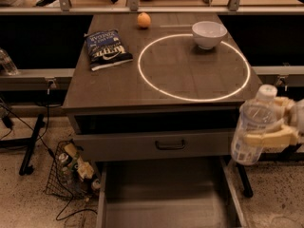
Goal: Place blue plastic bottle into middle drawer
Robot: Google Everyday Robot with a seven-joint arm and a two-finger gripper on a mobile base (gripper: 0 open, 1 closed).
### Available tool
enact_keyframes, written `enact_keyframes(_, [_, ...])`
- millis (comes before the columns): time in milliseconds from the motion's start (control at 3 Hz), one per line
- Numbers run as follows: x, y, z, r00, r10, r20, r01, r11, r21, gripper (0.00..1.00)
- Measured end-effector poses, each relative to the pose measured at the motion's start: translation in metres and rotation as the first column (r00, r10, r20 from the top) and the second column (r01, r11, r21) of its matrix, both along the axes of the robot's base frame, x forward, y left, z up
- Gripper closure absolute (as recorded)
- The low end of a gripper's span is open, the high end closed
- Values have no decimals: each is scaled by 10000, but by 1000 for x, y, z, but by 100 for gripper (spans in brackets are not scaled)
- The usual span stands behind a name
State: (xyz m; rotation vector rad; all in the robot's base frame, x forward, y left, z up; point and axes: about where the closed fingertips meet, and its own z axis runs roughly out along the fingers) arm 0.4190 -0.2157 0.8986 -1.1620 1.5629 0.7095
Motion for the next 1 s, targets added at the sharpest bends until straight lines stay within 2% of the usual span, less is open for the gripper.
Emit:
enact_keyframes(333, [-16, 5, -86, 9990, 282, -351, -271, 9992, 303, 100])
enact_keyframes(1000, [-23, 20, -217, 9965, 667, -513, -610, 9924, 1070, 100])
